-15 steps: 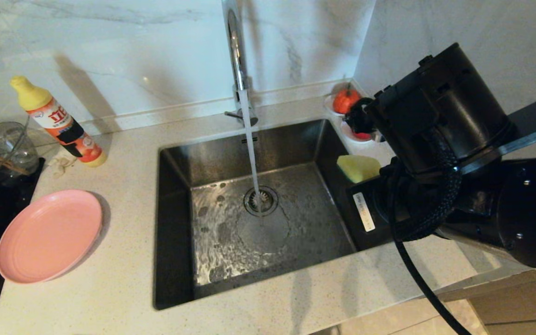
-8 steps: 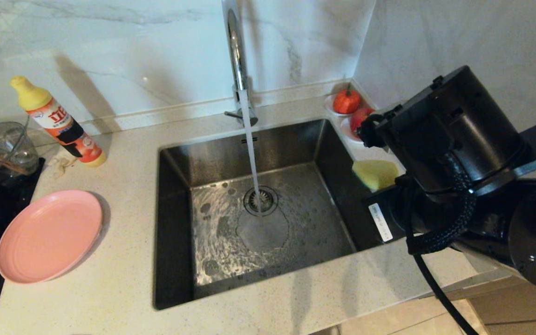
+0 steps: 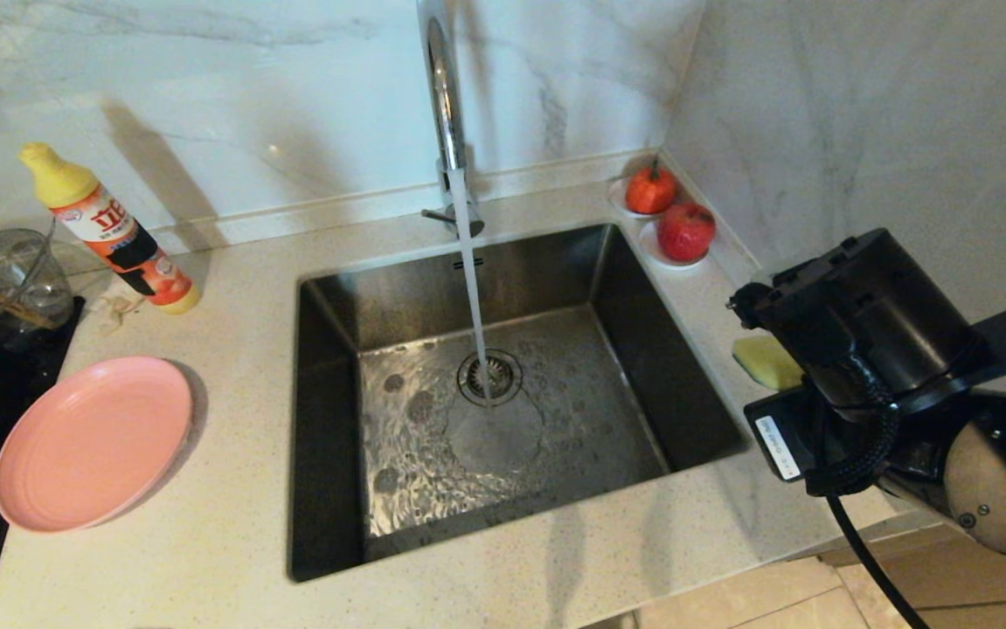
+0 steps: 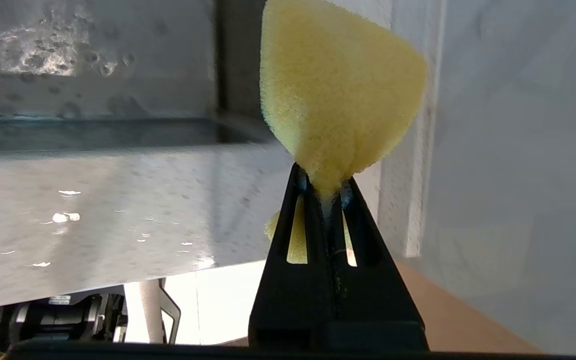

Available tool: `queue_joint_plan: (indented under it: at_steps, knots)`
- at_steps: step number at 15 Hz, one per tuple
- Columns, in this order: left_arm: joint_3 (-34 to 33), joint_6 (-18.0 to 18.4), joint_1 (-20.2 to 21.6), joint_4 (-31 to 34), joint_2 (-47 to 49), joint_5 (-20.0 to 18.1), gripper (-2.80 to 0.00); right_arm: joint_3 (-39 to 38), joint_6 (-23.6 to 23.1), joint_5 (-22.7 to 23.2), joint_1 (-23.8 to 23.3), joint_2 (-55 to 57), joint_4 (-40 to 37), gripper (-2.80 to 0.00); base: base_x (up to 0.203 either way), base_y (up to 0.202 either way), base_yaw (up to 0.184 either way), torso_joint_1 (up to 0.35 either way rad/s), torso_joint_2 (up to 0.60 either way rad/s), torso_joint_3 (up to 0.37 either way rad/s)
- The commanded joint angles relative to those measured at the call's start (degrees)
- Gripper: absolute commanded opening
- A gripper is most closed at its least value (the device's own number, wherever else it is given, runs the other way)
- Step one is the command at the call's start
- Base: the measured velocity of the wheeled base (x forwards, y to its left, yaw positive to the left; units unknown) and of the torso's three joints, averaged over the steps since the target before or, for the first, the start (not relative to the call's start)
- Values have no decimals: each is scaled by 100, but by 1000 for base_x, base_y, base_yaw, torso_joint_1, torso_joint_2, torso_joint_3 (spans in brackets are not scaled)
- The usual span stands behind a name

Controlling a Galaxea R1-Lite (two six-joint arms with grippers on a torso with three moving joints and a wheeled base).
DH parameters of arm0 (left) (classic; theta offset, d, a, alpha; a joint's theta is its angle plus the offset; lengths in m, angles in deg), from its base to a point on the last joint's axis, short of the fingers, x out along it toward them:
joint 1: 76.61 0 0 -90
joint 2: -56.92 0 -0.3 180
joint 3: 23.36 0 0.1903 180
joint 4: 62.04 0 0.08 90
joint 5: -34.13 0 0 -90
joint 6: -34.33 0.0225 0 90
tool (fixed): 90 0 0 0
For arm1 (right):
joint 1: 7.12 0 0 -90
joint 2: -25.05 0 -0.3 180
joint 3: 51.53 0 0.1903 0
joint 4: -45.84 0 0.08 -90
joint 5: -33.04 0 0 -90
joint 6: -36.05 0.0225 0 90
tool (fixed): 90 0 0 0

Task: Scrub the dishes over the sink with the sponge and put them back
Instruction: Put down the sponge

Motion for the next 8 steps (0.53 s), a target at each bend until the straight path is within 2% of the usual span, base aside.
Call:
queue_joint_plan:
  at_steps: [1,4,8]
  knots:
    - [0,0,6,0,-2,-2,-280,-255,34,-29,-89,-52,-1,-280,0,0,0,0,0,0]
    - [0,0,-2,0,-2,-2,-280,-333,79,-16,-197,-24,38,-280,0,0,0,0,0,0]
    - [0,0,-2,0,-5,-2,-280,-955,368,-24,-209,104,265,-280,0,0,0,0,0,0]
